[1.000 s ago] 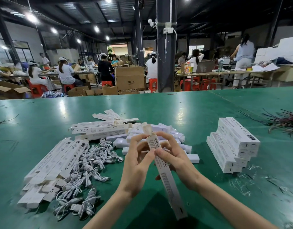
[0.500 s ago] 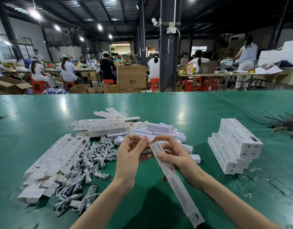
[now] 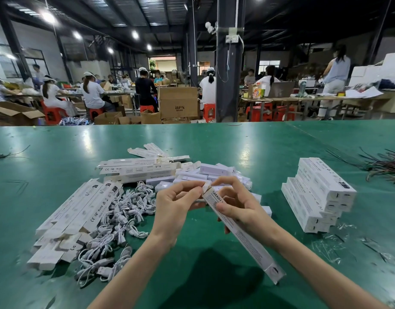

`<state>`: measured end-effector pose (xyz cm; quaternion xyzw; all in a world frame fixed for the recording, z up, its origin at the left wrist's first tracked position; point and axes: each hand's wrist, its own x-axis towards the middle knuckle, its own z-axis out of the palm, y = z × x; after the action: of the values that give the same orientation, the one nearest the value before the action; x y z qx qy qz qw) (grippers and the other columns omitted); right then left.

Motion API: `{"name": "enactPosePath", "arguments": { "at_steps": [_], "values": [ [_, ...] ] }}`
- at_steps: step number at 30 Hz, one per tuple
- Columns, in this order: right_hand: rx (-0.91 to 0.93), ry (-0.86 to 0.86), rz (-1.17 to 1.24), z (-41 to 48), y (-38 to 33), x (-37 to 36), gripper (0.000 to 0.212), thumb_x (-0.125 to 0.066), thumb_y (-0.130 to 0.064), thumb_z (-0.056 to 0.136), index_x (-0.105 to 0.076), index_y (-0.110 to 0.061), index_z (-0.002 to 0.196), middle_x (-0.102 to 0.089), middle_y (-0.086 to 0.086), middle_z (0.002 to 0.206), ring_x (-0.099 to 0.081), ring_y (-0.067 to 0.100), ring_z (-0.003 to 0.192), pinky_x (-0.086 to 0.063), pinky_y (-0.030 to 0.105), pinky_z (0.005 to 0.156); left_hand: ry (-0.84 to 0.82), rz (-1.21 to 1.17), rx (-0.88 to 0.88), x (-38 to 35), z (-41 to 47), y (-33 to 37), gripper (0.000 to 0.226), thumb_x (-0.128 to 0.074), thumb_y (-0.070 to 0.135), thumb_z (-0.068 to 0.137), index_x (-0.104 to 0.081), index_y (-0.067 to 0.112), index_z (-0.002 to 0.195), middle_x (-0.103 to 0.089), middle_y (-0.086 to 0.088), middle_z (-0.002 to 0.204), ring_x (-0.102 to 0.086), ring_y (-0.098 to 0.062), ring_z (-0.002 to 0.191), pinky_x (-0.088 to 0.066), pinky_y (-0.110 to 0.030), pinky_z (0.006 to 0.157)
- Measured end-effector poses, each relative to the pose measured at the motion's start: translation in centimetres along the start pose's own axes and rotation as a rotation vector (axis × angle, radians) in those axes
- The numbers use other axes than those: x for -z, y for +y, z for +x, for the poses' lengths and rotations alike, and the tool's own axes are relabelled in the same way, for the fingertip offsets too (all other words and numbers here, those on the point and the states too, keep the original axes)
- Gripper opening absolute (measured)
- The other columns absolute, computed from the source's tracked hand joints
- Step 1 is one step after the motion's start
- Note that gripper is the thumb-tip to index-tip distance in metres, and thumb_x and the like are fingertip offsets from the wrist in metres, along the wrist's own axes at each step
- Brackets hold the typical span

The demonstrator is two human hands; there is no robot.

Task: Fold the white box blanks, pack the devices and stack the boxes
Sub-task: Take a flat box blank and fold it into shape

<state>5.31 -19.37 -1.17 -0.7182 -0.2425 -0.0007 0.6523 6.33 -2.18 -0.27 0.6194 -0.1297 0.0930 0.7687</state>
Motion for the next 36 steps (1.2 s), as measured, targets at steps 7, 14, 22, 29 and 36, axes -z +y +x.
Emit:
{"name": "enactPosePath", "arguments": {
  "at_steps": [7, 14, 22, 29, 36],
  "values": [
    [0.015, -0.006, -0.052, -0.1, 0.1, 0.0, 0.033, -0.060, -0.023, 0.084, -0.052, -0.037, 0.113, -0.055, 0.017, 0.100, -0.057, 0.024, 0.080, -0.052, 0.034, 0.056, -0.019, 0.069, -0.024, 0.1, -0.1, 0.1, 0.008, -0.070, 0.005, 0.082, -0.074, 0.010, 0.078, -0.074, -0.011, 0.076, -0.072, -0.020, 0.071, -0.059, -0.028, 0.066],
    [0.006, -0.015, -0.038, 0.1, 0.4, 0.4, 0.033, -0.061, -0.022, 0.085, -0.053, -0.033, 0.115, -0.057, 0.016, 0.098, -0.058, 0.023, 0.078, -0.052, 0.034, 0.055, -0.079, 0.020, -0.004, 0.5, 0.3, 0.3, 0.004, -0.076, 0.017, 0.069, -0.077, 0.014, 0.071, -0.074, -0.014, 0.077, -0.072, -0.021, 0.070, -0.058, -0.026, 0.066],
    [-0.014, -0.008, -0.013, 0.2, 0.7, 0.6, 0.038, -0.065, -0.021, 0.083, -0.051, -0.030, 0.117, -0.058, 0.005, 0.092, -0.057, 0.018, 0.077, -0.052, 0.034, 0.055, -0.166, 0.167, -0.107, 1.6, 0.6, 0.2, 0.005, -0.074, 0.020, 0.071, -0.077, 0.017, 0.070, -0.073, -0.018, 0.080, -0.068, -0.036, 0.078, -0.059, -0.047, 0.079],
    [-0.029, -0.013, -0.012, 0.2, 0.8, 0.7, 0.028, -0.061, -0.021, 0.084, -0.056, -0.031, 0.110, -0.063, 0.000, 0.092, -0.061, 0.019, 0.076, -0.052, 0.035, 0.054, -0.212, 0.285, -0.201, 1.4, 0.3, -0.4, 0.016, -0.074, 0.000, 0.079, -0.076, 0.016, 0.075, -0.070, -0.002, 0.088, -0.068, -0.016, 0.083, -0.057, -0.029, 0.075],
    [-0.039, 0.028, -0.025, 0.3, 0.7, 0.8, 0.027, -0.063, -0.026, 0.085, -0.057, -0.031, 0.111, -0.064, 0.007, 0.097, -0.063, 0.021, 0.076, -0.053, 0.035, 0.056, -0.190, 0.272, -0.174, 1.0, 0.3, -1.3, 0.010, -0.074, 0.008, 0.080, -0.073, 0.005, 0.089, -0.073, -0.005, 0.093, -0.070, -0.020, 0.088, -0.058, -0.034, 0.079]
  ]
}}
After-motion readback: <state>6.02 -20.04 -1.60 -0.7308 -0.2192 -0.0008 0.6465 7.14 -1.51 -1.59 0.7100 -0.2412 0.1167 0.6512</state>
